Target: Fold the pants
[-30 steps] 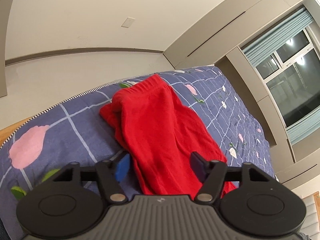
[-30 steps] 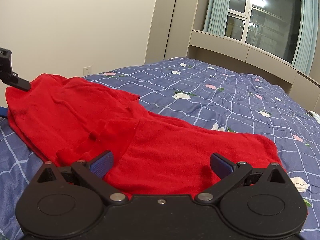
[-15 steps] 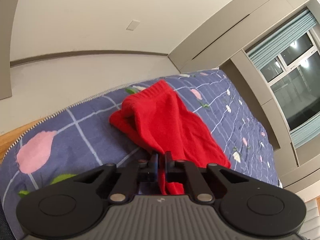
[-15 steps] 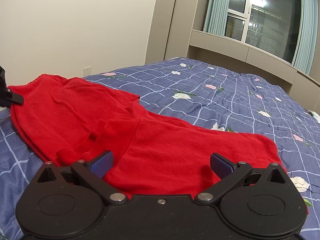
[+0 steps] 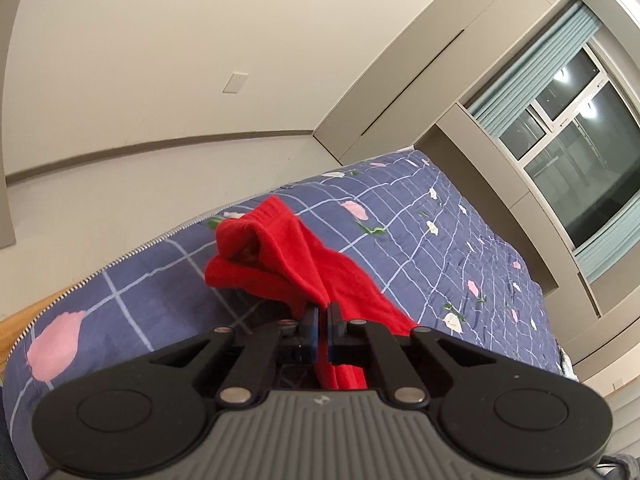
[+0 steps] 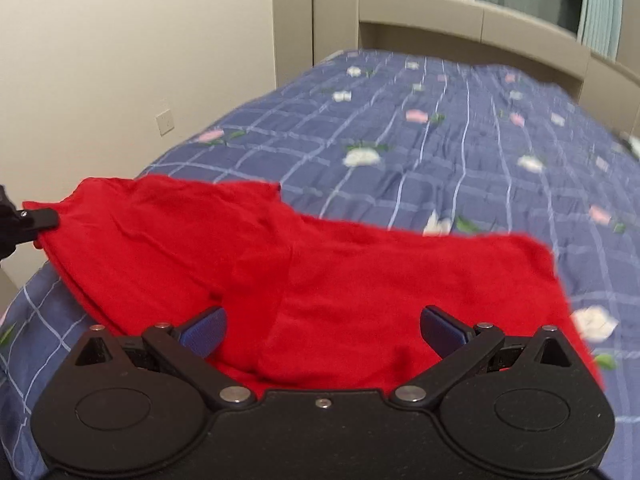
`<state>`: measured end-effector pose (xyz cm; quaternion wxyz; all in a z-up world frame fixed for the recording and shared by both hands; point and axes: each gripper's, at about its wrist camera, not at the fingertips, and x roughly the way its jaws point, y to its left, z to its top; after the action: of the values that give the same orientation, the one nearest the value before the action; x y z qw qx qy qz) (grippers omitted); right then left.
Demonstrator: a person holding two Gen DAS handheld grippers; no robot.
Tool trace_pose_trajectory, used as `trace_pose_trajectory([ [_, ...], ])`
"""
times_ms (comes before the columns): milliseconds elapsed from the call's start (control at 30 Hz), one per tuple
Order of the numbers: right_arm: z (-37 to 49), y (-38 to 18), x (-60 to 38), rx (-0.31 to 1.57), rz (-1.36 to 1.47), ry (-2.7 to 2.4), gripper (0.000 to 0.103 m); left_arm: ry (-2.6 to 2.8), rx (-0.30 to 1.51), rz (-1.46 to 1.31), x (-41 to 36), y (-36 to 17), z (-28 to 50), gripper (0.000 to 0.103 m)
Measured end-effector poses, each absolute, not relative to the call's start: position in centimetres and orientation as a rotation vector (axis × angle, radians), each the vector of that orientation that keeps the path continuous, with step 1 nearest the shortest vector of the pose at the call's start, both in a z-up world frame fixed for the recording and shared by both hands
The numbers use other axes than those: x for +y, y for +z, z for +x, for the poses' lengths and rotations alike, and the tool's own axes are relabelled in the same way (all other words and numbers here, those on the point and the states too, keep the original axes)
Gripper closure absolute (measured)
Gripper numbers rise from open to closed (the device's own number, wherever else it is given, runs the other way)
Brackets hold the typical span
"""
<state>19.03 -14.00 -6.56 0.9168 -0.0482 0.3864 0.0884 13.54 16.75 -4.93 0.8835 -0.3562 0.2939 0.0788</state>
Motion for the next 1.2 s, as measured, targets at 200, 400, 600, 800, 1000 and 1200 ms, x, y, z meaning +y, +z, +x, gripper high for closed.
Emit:
trace_pose_trajectory([
  [200,17.9,-4.1,-14.1,0.746,-0.123,0.197,0.0,0.15,0.593,-0.689,15.4,-3.3,14.0,0.101],
  [400,17.1,-2.6,-15.6,0.711,-0.09,0.194,0.0,0.084,0.56,-0.589,12.8,-0.4,15.1,0.101],
  [600,16.4,-1.5,-17.9,0.678,-0.047,0.168,0.0,-0.023,0.533,-0.446,8.0,2.9,16.6,0.101],
  [800,15.5,-1.1,-21.6,0.656,0.005,0.103,0.0,-0.192,0.514,-0.248,0.6,5.3,17.1,0.102],
  [1000,13.8,-2.3,-26.9,0.664,0.05,-0.019,0.0,-0.442,0.526,0.052,-9.0,5.2,15.6,0.101],
  [1200,11.4,-5.2,-33.7,0.717,0.091,-0.19,0.0,-0.572,0.624,0.141,-14.9,2.5,13.7,0.101],
])
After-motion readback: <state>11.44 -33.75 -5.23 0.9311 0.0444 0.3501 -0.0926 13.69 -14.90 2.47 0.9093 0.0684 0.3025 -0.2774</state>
